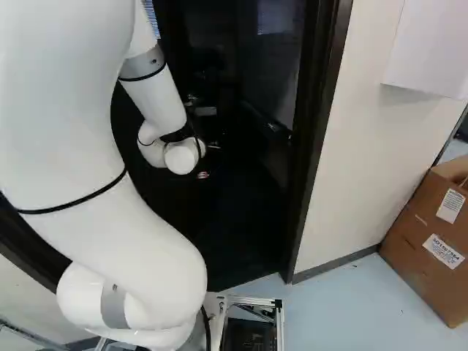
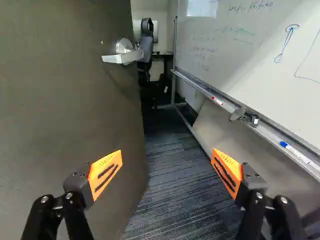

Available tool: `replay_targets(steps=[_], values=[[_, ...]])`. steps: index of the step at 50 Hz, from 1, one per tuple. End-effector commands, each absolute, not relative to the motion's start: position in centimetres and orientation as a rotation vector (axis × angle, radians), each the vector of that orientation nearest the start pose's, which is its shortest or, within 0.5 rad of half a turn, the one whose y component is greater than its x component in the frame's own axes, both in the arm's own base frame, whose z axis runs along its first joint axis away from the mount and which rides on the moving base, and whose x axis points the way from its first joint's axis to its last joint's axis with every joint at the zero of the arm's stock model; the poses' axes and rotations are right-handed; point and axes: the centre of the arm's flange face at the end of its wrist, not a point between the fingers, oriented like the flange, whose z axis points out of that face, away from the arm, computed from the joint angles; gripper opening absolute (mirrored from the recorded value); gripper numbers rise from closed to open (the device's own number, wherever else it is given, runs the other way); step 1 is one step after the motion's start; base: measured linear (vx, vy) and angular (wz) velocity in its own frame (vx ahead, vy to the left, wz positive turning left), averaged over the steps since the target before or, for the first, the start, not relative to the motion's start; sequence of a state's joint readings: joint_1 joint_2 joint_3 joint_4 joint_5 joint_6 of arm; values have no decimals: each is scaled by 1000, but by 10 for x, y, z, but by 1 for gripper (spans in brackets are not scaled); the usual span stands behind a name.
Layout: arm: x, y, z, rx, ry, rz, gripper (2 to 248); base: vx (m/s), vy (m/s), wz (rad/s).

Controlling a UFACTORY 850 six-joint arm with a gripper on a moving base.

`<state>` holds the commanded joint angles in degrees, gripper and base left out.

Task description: Open the door and move inside

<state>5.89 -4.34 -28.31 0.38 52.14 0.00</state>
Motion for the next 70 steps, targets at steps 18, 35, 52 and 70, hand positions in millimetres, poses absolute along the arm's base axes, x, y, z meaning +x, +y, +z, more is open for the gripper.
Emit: replay_targets(steps=[18,35,52,70], values=[[443,59,402,-2415,-75,-1894,247,0,0,0],[459,75,402,-2405,-38,-1890,247,0,0,0],[473,92,400,-2395,-1,-1885,247,0,0,0],[488,113,399,-2379,6,-1879,247,0,0,0]])
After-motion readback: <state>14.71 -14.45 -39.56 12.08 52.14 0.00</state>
